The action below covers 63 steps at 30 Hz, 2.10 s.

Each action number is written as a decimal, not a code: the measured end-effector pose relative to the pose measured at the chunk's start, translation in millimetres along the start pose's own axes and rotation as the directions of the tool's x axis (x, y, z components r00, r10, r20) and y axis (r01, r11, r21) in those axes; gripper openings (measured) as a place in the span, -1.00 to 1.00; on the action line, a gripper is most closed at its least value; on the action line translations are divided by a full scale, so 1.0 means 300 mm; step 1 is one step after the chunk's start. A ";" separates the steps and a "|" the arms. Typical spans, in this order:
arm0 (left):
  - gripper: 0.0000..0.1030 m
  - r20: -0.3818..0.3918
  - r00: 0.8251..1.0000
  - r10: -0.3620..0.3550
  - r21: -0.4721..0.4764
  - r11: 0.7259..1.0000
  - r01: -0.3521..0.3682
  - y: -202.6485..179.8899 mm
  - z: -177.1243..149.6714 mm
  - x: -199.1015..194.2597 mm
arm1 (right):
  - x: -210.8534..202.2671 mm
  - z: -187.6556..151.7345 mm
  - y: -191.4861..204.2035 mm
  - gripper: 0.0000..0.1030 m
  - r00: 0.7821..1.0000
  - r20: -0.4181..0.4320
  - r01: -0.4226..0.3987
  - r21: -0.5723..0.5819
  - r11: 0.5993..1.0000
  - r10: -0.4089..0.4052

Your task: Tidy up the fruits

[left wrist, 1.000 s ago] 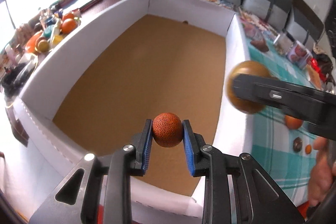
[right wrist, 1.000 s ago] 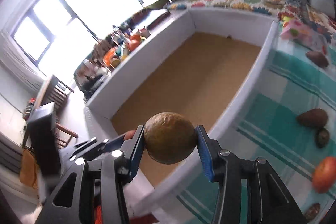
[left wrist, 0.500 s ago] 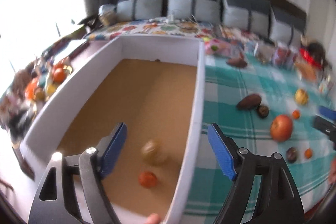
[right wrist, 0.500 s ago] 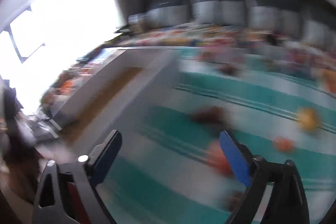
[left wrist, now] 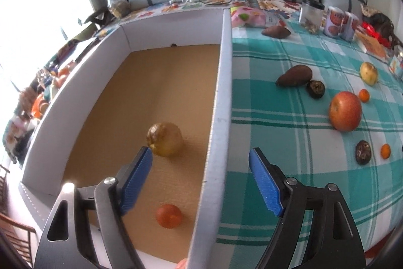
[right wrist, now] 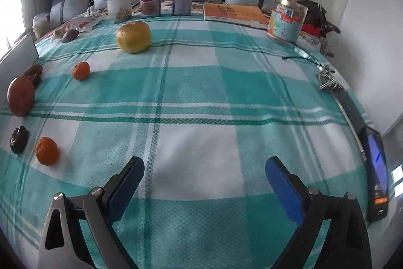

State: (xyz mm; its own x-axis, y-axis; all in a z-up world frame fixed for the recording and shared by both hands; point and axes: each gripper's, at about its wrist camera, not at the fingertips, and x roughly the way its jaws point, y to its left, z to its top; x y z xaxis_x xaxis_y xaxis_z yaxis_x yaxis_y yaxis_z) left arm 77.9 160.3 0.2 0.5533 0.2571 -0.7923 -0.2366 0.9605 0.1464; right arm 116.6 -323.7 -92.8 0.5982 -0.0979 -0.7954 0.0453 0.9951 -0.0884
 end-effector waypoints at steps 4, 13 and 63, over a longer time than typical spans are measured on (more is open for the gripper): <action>0.58 0.148 0.982 0.116 -0.054 0.993 -0.109 -0.018 0.024 -0.127 | 0.055 0.033 0.018 0.88 1.000 -0.024 -0.013 0.027 1.000 0.014; 0.77 0.172 0.961 -0.215 -0.011 0.975 0.220 -0.320 -0.010 -0.194 | 0.070 0.048 0.031 0.99 0.999 -0.025 -0.028 0.089 0.996 0.030; 0.94 0.018 0.977 -0.212 0.058 0.976 0.211 -0.521 -0.152 0.196 | 0.167 0.113 0.044 1.00 0.998 -0.062 -0.008 0.122 0.993 0.016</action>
State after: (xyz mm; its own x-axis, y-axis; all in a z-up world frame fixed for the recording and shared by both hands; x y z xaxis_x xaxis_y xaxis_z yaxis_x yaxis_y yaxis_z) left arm 110.8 20.5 -96.3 0.6055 0.0494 -0.7943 -0.0683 0.9976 0.0100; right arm 174.4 -315.0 -113.5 0.5482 -0.0828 -0.8323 0.1374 0.9905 -0.0080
